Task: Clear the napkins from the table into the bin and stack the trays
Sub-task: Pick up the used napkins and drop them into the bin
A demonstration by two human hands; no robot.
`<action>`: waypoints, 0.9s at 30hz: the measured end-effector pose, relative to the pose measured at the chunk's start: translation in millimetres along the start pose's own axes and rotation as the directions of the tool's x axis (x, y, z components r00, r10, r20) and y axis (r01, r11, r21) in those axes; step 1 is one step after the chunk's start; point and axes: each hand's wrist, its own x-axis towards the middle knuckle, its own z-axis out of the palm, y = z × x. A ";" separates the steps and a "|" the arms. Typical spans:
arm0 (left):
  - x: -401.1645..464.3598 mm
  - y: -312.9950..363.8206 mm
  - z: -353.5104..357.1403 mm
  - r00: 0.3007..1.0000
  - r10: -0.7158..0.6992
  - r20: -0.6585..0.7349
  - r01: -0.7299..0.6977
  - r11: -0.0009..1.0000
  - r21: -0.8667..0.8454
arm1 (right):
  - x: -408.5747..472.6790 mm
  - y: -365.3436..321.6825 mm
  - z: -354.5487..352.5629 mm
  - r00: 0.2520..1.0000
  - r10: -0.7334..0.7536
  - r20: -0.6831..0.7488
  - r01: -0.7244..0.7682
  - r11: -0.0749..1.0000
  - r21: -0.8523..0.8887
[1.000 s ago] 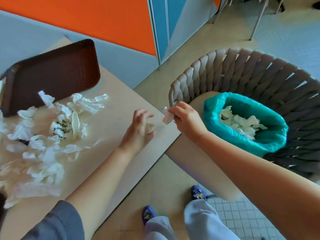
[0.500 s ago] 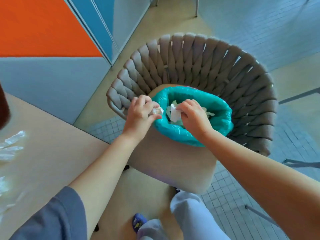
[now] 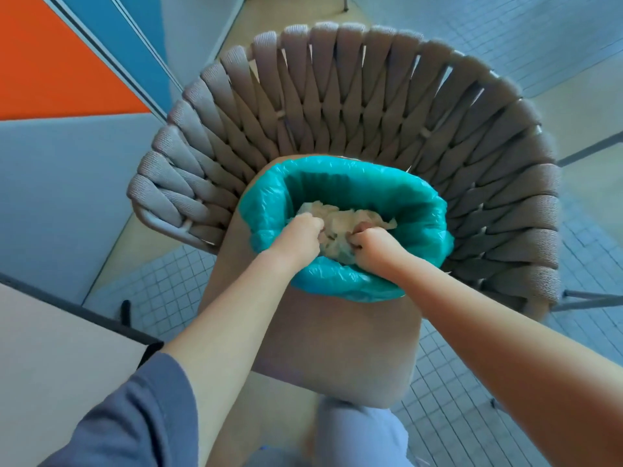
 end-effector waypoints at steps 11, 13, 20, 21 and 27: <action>-22.6 4.2 -33.4 0.993 0.067 -0.095 -0.079 0.990 -0.120 | -5.1 -20.4 -32.4 0.988 -0.001 -0.155 0.007 0.999 0.034; -38.9 3.9 -47.4 0.978 0.107 -0.179 -0.128 0.986 -0.109 | -13.7 -39.2 -45.4 0.976 -0.060 -0.211 0.073 0.996 0.050; -122.7 -14.9 -95.4 0.925 0.135 -0.354 -0.139 0.990 0.014 | -51.9 -127.3 -64.7 0.932 -0.236 -0.274 0.236 0.971 -0.033; -135.7 -19.7 -100.7 0.915 0.145 -0.378 -0.144 0.989 0.031 | -56.6 -140.3 -65.3 0.927 -0.259 -0.272 0.256 0.966 -0.046; -232.7 -73.8 -124.8 0.853 0.059 -0.519 -0.030 0.998 0.063 | -87.4 -241.6 -44.7 0.862 -0.448 -0.238 0.440 0.894 -0.090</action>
